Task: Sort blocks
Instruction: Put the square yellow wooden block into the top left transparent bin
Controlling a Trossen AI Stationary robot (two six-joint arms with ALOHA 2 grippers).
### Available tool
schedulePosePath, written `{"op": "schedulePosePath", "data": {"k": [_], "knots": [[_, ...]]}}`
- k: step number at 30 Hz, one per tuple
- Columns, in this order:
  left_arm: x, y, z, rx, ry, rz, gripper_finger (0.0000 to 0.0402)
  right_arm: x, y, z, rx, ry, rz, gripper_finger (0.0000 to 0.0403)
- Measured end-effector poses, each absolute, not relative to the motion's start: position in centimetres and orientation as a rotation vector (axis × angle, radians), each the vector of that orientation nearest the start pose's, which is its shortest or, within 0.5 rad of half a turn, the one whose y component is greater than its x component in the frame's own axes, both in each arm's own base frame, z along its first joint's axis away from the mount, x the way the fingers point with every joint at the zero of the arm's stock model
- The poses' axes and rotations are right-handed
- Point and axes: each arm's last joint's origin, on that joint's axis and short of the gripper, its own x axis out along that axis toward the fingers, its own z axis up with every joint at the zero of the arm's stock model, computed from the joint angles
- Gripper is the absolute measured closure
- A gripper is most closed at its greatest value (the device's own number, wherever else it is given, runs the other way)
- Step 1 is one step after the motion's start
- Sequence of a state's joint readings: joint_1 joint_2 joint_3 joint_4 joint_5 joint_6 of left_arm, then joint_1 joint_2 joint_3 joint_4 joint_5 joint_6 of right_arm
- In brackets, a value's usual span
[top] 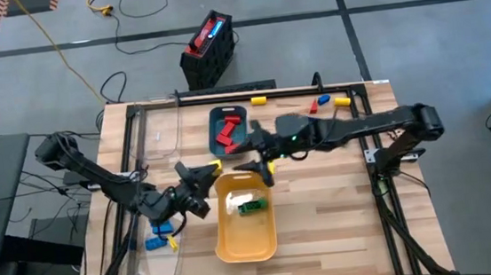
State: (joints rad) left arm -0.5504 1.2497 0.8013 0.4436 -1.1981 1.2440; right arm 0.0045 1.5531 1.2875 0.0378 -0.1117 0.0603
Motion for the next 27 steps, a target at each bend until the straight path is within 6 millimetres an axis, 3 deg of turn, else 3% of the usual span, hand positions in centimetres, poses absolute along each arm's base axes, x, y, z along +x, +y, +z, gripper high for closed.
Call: {"op": "schedulePosePath", "data": {"k": [3,7,15,20,27], "knots": [[22.1,-10.5,30.9,1.074,0.422,0.62,0.0276,34.4,-0.3,34.1,0.077,0.352,0.075,0.0164],[18.6,-7.7,32.1,0.793,0.399,0.757,0.0276,33.3,-0.8,32.9,0.097,0.524,0.0,0.0165],[12.0,-1.8,32.1,0.222,0.316,0.781,0.0273,34.0,1.4,28.5,0.056,0.79,-0.186,0.0175],[10.4,0.4,31.1,0.093,0.425,0.861,0.0271,34.6,3.5,27.5,0.021,0.796,-0.158,0.0179],[9.6,2.6,29.7,-0.017,0.653,0.966,0.027,34.6,4.6,28.4,0.001,0.724,-0.17,0.018]]}}
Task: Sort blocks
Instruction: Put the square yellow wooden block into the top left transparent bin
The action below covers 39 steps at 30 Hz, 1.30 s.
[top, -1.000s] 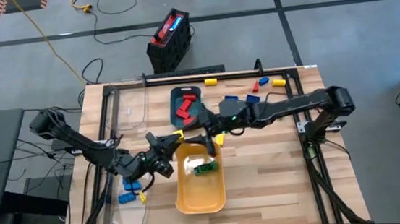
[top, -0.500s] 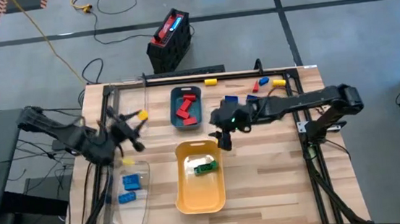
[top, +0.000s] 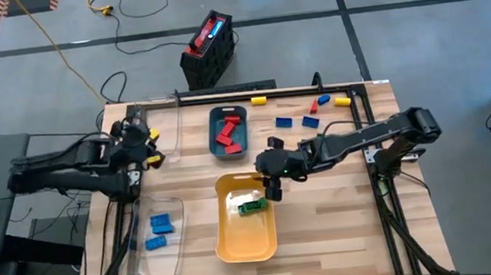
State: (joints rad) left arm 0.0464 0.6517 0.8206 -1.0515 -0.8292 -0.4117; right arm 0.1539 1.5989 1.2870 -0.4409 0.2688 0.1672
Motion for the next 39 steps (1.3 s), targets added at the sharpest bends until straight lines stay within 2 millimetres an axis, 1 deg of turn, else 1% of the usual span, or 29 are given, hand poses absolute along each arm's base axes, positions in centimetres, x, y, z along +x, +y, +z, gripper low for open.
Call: {"op": "schedulePosePath", "data": {"k": [5,11,16,20,22,29,36,39], "knots": [[9.5,3.5,28.9,-0.073,0.772,0.995,0.0269,34.7,5.0,28.6,-0.005,0.695,-0.154,0.018],[10.6,4.8,28.1,-0.124,0.913,0.955,0.0269,35.2,5.4,29.3,-0.014,0.608,-0.132,0.018],[12.1,6.8,27.1,-0.136,1.036,0.919,0.0268,35.7,6.2,30.3,-0.078,0.495,-0.084,0.018],[13.1,8.5,26.3,-0.187,1.089,0.84,0.0268,35.7,5.7,31.4,-0.11,0.416,-0.084,0.018],[13.1,9.4,25.9,-0.2,1.121,0.847,0.0268,35.6,5.4,31.9,-0.104,0.39,-0.092,0.018],[12.7,12.5,24.7,-0.292,1.178,0.865,0.0268,35.6,5.6,31.8,-0.121,0.4,-0.084,0.018],[12.5,14.9,22.5,-0.389,1.311,0.853,0.0268,35.5,5.8,31.7,-0.127,0.407,-0.077,0.018],[12.5,15.7,21.6,-0.414,1.367,0.847,0.0262,35.4,6.1,31.7,-0.13,0.414,-0.069,0.018]]}}
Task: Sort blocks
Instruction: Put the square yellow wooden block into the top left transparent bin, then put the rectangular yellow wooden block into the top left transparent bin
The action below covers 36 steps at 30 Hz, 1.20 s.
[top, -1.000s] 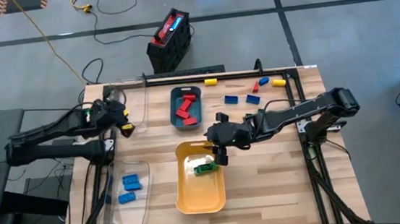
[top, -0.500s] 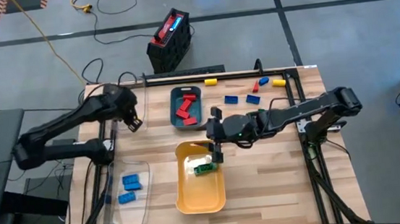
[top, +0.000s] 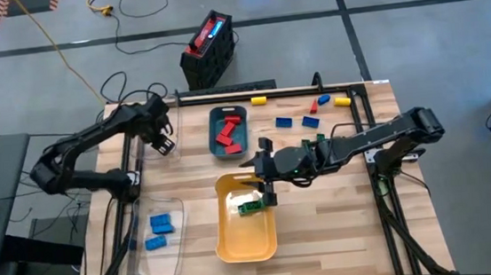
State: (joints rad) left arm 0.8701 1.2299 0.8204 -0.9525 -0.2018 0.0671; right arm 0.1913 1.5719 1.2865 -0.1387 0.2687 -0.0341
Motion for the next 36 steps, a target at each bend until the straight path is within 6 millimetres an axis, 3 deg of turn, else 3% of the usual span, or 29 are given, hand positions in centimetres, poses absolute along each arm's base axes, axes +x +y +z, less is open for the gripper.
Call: {"op": "schedulePosePath", "data": {"k": [7,13,16,21,27,32,36], "knots": [[12.8,16.5,19.9,-0.439,1.468,0.807,0.022,35.3,6.4,31.5,-0.137,0.432,-0.06,0.018],[12.7,16.4,20.1,-0.422,1.472,0.792,0.0204,35.3,6.5,31.5,-0.141,0.432,-0.056,0.018],[12.6,16.3,21.3,-0.376,1.45,0.783,0.0204,35.3,6.4,31.5,-0.14,0.431,-0.058,0.018],[13.1,15.8,25.9,-0.235,1.222,0.846,0.0203,35.3,6.2,31.5,-0.137,0.434,-0.063,0.018],[13.7,12.2,29.9,-0.036,0.93,0.824,0.0203,34.8,5.4,30.5,-0.186,0.557,-0.158,0.018],[13.9,8.6,30.3,0.029,0.834,0.741,0.0203,34.1,2.9,28.9,-0.176,0.723,-0.232,0.0197],[14.4,6.1,30.3,0.021,0.779,0.664,0.0203,32.4,0.3,27.4,-0.093,0.876,-0.338,0.0218]]}}
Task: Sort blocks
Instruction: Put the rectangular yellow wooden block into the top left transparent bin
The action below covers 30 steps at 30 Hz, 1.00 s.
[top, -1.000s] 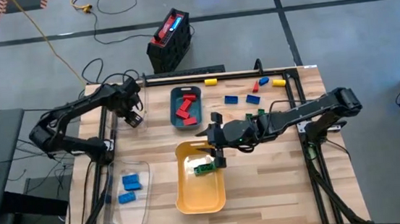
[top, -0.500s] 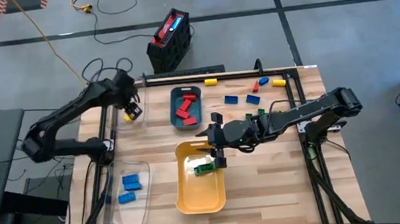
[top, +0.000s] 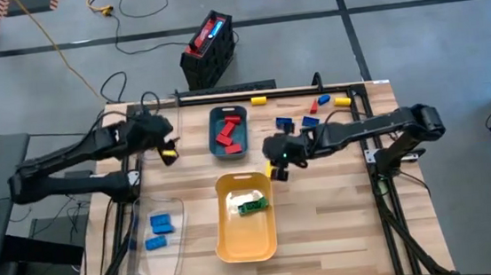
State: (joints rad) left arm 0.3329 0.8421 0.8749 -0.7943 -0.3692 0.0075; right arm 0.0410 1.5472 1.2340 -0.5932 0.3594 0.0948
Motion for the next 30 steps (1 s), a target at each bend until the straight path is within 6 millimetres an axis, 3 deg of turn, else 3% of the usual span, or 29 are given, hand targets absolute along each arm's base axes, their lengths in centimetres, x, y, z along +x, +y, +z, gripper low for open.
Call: {"op": "schedulePosePath", "data": {"k": [7,11,17,22,26,30], "knots": [[16.7,2.4,30.1,0.056,0.726,0.471,0.0203,29.5,-3.0,24.2,-0.047,1.104,-0.43,0.022],[17.5,1.0,29.7,0.124,0.744,0.445,0.0203,29.3,-3.7,23.8,-0.026,1.137,-0.388,0.0202],[17.8,0.2,29.2,0.109,0.765,0.444,0.0203,30.1,-2.5,21.1,-0.155,0.955,-0.254,0.0177],[17.8,0.1,29.1,0.045,0.757,0.469,0.0203,30.1,-1.9,19.3,-0.136,0.738,-0.193,0.0174],[17.8,0.1,29.0,0.014,0.758,0.477,0.0203,29.2,-1.7,17.8,-0.159,0.775,-0.175,0.0174],[17.8,0.1,29.0,0.012,0.754,0.477,0.0203,29.1,-1.9,17.6,-0.156,0.789,-0.181,0.0174]]}}
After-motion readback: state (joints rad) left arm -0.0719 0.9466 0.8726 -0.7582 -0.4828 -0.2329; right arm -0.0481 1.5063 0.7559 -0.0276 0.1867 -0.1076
